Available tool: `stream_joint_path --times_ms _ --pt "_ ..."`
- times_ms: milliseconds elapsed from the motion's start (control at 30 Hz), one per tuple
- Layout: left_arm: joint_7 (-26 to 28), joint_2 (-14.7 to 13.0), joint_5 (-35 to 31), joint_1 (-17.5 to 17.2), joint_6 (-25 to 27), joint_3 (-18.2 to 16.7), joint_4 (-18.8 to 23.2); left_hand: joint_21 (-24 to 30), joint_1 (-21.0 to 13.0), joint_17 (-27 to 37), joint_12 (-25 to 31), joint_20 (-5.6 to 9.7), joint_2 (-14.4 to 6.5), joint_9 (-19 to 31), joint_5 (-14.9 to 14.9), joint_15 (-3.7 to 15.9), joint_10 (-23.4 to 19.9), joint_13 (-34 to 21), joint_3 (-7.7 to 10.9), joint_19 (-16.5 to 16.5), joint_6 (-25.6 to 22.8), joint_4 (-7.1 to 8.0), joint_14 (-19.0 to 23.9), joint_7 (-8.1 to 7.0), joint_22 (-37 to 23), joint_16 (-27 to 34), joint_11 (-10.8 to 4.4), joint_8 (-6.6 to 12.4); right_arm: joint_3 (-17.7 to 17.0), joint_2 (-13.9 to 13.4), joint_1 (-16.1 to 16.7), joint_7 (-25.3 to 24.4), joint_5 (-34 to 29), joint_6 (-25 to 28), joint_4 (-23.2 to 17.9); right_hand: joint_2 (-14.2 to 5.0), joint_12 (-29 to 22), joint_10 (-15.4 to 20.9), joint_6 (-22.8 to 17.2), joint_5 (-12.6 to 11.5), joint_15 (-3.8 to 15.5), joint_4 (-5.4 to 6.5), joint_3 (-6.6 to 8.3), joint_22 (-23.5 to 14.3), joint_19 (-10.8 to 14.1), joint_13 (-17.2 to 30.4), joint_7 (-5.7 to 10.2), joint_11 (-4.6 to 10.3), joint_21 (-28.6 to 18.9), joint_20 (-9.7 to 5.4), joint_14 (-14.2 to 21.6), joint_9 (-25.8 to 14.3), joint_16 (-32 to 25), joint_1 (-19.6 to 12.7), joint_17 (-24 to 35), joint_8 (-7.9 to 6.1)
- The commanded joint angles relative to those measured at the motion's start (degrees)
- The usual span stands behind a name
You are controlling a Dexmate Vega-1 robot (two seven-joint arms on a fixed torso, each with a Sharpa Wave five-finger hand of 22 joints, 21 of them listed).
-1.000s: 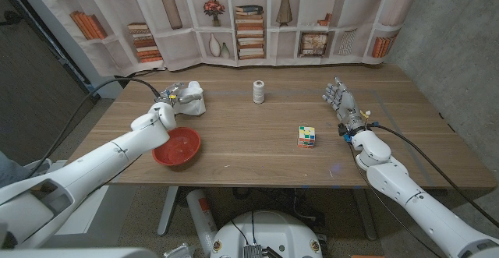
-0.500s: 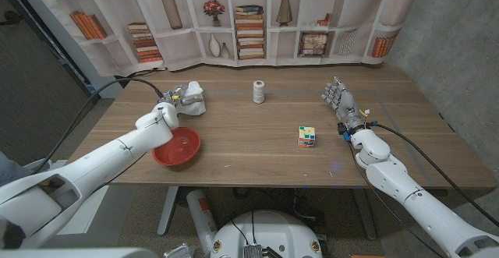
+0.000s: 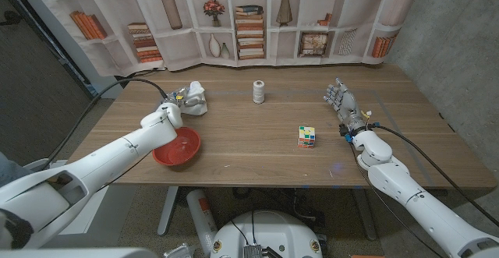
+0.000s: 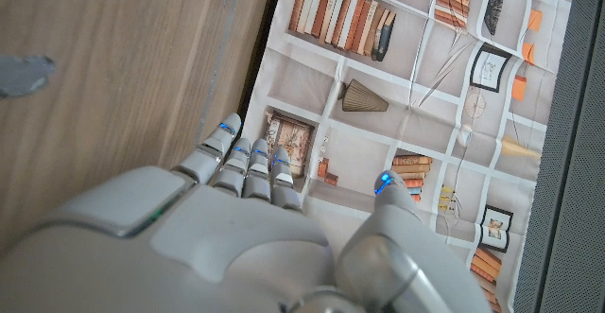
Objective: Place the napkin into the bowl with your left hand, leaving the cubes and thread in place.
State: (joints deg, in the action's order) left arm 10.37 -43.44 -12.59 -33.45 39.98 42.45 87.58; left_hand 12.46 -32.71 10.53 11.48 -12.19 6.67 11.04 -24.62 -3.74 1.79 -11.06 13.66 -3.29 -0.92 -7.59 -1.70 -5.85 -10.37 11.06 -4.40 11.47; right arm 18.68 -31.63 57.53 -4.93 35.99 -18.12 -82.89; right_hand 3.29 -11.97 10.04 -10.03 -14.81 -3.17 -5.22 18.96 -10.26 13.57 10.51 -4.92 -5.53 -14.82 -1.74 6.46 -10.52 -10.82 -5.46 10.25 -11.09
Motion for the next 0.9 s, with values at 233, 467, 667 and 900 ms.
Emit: stream_joint_path --times_ms 233,467,667,900 --pt "-1.0 0.6 2.5 0.2 -0.4 -0.2 -1.0 1.5 -3.4 0.0 1.2 -0.03 -0.8 0.4 0.6 0.04 -2.0 -0.3 0.49 -5.0 -1.5 -0.82 3.4 -0.71 -0.4 1.2 -0.55 0.92 -0.4 -0.5 0.7 -0.3 0.3 0.2 -1.0 -0.41 -0.1 0.3 -0.5 0.1 0.00 0.00 -0.17 -0.2 0.2 0.1 0.13 -0.04 0.2 0.23 0.7 -0.2 0.0 -0.1 0.3 -0.09" --pt "-0.5 0.8 2.9 0.3 0.5 -0.2 -1.2 3.4 -8.3 -0.1 2.1 -0.05 -1.8 0.5 2.0 1.66 -5.8 -0.3 1.15 -13.2 -5.7 -1.35 7.8 -1.05 -0.4 1.5 -1.74 2.09 -0.3 -0.5 0.7 -0.3 0.0 0.0 -1.0 -0.44 -0.1 0.4 -0.5 0.1 0.03 -0.01 -0.22 -0.2 0.2 0.1 0.13 -0.06 0.3 0.28 0.7 -0.2 0.0 -0.1 0.3 -0.08" --pt "0.4 1.0 2.9 0.5 0.9 -0.2 -1.3 4.5 -15.7 -0.1 2.5 -0.14 -4.1 0.6 3.7 2.79 -8.8 -0.3 3.20 -19.6 -9.0 -1.99 11.8 -0.90 -0.2 1.5 -3.21 2.67 -0.2 -0.2 0.6 -0.6 0.1 0.3 -1.2 -0.46 -0.1 0.4 -0.5 0.1 -0.02 -0.02 -0.26 -0.2 0.3 0.1 0.17 0.00 0.4 0.27 0.7 -0.2 0.0 -0.1 0.4 -0.08" --pt "2.6 1.4 2.9 0.2 0.9 -0.7 -1.7 4.9 -25.0 0.0 2.8 -0.17 -8.2 0.8 7.5 3.59 -12.4 -0.5 6.54 -24.8 -12.0 -2.23 15.7 1.46 -0.1 1.4 -3.46 3.09 0.0 0.0 0.4 -0.8 -0.2 0.3 -1.1 -0.48 -0.1 0.3 -0.5 0.1 -0.03 -0.03 -0.32 -0.2 0.3 0.1 0.20 -0.08 0.5 0.29 0.7 -0.2 0.0 -0.1 0.4 -0.07"
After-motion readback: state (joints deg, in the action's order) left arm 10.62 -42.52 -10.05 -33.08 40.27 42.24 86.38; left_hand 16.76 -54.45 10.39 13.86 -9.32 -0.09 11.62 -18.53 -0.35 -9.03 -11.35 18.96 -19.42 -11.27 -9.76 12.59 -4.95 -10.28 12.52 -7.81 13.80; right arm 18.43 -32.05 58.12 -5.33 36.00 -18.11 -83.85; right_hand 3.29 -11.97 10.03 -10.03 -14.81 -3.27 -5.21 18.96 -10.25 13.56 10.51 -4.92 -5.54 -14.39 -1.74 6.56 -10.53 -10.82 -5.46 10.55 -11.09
